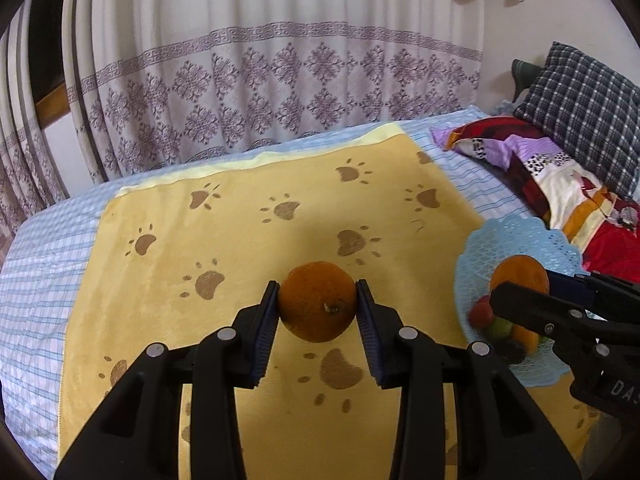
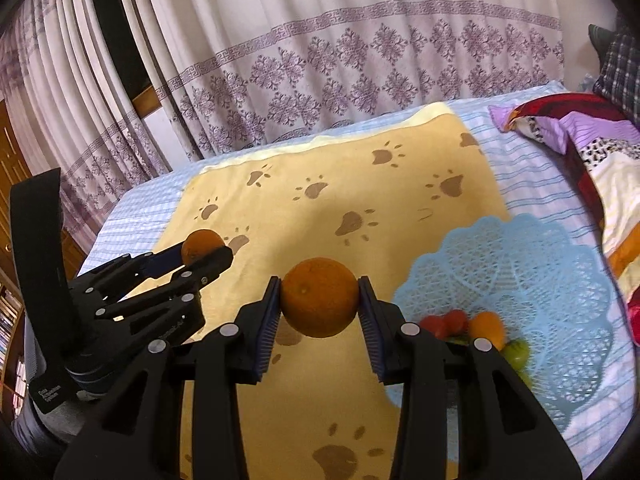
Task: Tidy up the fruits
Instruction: 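Carry both mandarins over the blue basket and lower them in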
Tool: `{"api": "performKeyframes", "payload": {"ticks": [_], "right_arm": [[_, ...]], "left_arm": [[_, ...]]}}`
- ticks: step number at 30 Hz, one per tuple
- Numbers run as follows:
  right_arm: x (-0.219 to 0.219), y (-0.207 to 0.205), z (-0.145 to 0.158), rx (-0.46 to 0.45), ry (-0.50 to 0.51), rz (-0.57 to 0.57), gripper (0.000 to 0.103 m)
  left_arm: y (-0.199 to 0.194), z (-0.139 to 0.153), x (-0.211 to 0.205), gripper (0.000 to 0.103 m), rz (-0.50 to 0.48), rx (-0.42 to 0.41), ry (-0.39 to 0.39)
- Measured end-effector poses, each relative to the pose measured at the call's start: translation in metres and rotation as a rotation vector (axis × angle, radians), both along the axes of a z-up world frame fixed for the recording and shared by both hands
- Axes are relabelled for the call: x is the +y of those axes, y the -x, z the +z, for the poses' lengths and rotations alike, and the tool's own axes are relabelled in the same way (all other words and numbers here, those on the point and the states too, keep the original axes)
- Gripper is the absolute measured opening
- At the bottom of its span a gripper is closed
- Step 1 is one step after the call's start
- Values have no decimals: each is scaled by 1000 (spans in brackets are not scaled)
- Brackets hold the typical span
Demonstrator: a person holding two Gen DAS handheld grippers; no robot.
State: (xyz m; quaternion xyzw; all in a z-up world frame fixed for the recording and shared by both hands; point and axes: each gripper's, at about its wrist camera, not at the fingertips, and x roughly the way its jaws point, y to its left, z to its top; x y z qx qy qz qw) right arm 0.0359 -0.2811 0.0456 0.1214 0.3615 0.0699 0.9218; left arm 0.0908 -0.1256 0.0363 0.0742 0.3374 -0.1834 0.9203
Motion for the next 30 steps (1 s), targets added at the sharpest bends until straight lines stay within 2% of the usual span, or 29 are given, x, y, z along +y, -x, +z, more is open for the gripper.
{"api": "performKeyframes", "payload": {"ticks": [8,18,30], "right_arm": [[-44,23,-1,-4,-9,-91,39],[-97,28,-2,-21,-43,-245,39],[-113,32,1,-45,-14,-315,39]], "left_arm": [[16,6,-29,38,-50,-9,2],[23,8,-63,38,-109,-6,10],[28,7,-94,38,-165,-4,8]]}}
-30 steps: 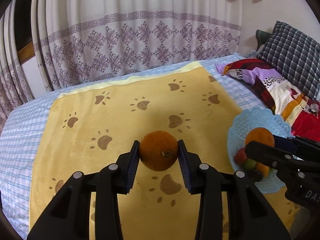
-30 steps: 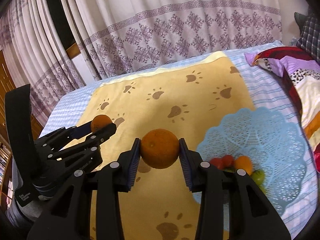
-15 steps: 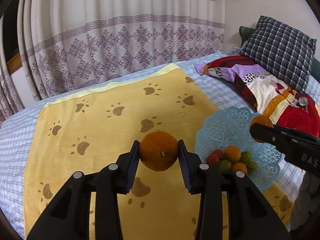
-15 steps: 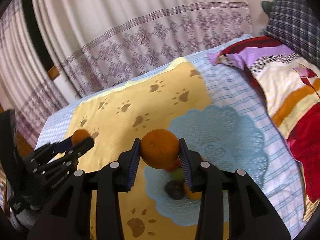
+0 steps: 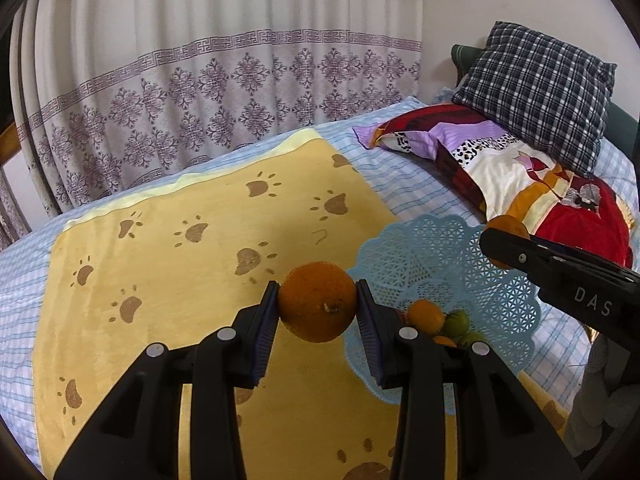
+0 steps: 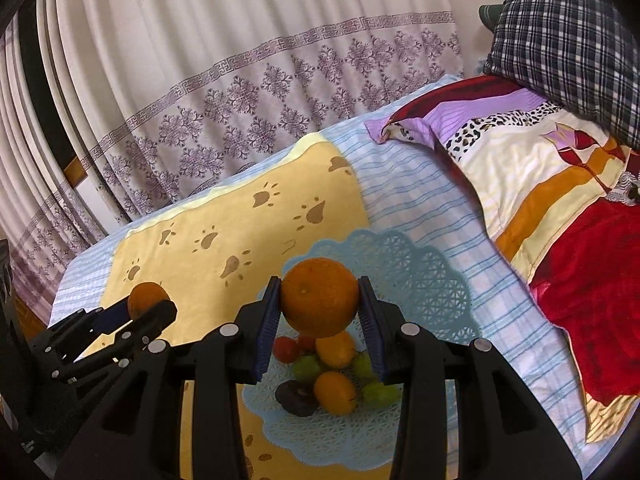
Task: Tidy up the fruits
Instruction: 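Carry both mandarins over the blue basket and lower them in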
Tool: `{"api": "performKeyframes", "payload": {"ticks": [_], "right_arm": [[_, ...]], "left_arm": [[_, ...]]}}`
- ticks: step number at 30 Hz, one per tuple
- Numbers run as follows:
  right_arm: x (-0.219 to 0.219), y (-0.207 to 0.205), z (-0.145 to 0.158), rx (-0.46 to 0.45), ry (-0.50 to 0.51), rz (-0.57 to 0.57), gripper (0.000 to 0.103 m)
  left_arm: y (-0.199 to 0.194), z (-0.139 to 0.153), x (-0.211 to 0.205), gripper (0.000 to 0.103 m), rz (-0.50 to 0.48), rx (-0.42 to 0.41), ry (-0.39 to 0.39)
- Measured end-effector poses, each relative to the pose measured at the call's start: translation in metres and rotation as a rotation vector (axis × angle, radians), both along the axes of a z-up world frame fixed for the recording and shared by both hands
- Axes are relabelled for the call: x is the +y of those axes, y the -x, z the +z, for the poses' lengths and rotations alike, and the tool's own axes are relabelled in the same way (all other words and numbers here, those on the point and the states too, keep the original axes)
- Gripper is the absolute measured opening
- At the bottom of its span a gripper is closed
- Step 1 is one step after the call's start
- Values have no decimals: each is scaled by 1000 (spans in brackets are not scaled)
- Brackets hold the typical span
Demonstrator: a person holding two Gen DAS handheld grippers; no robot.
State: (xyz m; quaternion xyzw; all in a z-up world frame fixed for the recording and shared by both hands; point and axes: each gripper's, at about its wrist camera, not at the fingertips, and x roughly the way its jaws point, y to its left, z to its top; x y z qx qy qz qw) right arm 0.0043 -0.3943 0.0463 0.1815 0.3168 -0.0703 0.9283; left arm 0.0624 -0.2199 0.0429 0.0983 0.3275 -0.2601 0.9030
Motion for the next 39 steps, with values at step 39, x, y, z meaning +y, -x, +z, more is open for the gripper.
{"api": "performKeyframes", "payload": {"ticks": [39], "right_arm": [[-44,-7,-32,100,-33,-132,39]], "left_arm": [[-17,-50,-73,39,-130,116,-33]]}}
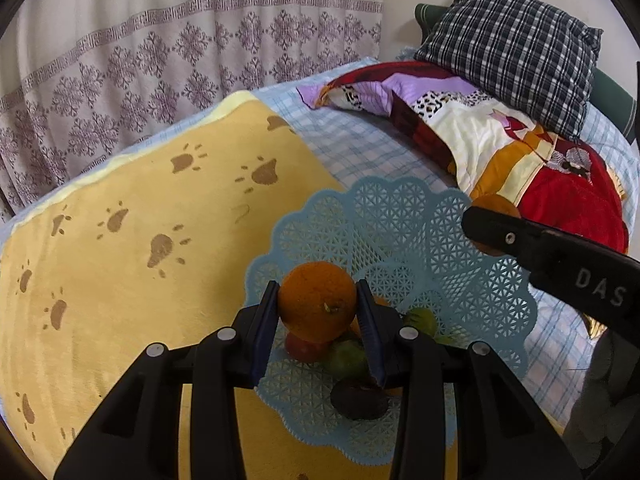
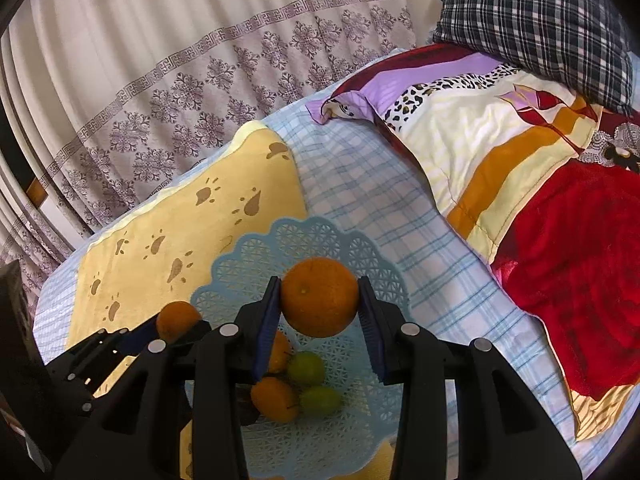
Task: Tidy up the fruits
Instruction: 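Carry both mandarins over the blue basket and lower them in, then open both tools to release the mandarins into the basket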
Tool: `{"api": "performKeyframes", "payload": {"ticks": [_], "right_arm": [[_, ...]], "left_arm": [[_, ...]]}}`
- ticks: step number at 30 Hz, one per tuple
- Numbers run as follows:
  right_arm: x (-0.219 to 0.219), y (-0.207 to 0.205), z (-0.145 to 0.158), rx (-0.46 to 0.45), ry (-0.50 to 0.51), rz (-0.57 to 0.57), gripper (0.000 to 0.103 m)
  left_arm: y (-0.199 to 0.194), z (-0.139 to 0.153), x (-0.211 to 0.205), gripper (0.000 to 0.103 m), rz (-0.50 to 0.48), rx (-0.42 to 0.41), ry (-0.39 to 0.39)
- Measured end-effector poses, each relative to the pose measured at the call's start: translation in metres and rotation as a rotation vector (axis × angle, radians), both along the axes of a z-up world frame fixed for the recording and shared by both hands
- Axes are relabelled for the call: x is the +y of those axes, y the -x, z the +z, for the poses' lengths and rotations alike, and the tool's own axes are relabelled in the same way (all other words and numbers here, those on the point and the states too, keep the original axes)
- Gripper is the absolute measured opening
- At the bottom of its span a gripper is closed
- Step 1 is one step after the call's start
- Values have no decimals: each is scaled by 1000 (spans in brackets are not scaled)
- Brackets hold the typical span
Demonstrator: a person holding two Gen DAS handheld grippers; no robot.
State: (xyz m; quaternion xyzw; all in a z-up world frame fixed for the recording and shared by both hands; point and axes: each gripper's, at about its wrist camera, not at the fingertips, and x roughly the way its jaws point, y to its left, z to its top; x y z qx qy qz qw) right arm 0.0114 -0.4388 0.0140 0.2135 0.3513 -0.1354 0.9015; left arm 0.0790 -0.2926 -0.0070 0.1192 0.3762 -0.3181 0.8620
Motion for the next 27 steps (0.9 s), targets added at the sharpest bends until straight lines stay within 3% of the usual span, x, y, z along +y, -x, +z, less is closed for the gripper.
{"api": "performKeyframes", "payload": {"ticks": [12,18,27], "right_arm": [[1,-3,-5,16,-5,4,39],[0,-2,-7,16,-4,12,39],[3,-2,-6,12,5,18,39]], "left_arm": [[-9,-10,-11,39,-8,18,-6],[-7,-1,-8,69,-2,-22,27],[-9,4,4,70,35,-42,17]]}}
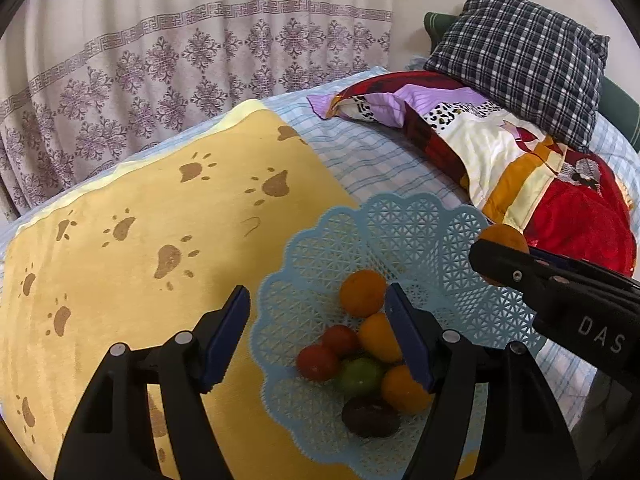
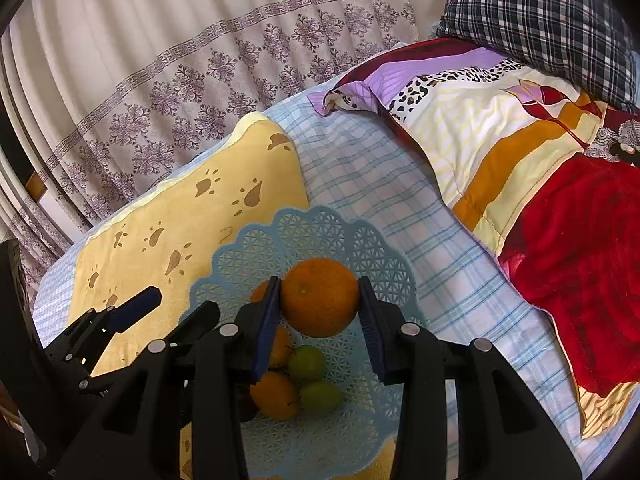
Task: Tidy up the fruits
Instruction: 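Open both tools to release the mandarins into the basket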
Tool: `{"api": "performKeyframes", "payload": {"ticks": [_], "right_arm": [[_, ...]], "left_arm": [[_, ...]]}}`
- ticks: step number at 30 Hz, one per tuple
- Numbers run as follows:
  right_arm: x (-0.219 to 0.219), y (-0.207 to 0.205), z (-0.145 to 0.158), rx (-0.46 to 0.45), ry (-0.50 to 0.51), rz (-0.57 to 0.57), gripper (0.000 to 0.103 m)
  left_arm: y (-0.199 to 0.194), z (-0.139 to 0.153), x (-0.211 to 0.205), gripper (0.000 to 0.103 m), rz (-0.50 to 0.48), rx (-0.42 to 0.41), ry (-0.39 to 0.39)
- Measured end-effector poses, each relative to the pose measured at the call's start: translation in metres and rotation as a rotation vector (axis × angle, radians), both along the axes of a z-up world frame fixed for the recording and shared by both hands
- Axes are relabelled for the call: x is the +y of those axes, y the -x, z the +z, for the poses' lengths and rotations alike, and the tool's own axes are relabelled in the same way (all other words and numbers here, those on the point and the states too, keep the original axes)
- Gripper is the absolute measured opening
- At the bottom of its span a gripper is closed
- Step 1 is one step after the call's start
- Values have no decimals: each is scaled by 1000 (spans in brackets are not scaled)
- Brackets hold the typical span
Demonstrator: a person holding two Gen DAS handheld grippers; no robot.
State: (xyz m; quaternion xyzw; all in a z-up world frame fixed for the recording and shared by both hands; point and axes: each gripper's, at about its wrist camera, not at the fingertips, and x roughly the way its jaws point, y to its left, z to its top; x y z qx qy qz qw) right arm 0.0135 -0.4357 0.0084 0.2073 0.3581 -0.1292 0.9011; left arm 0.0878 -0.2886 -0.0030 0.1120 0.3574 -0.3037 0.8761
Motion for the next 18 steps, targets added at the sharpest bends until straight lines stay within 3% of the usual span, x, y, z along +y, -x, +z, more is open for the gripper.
{"api": "performKeyframes", "payload": {"ticks": [8,10,11,18], "right_arm": [[3,-1,-1,9,-4,-4,42],[3,1,0,-4,1,-14,63],[4,2,2,-12,8,-19,65],[6,5,10,-33,31,-18,65]], "left_arm": [[4,8,15,78,32,-32,-7],[5,10,19,80,40,-40,-9],[6,11,21,82,44,-45,-10],[11,19,36,90,69,-63,-2]]}}
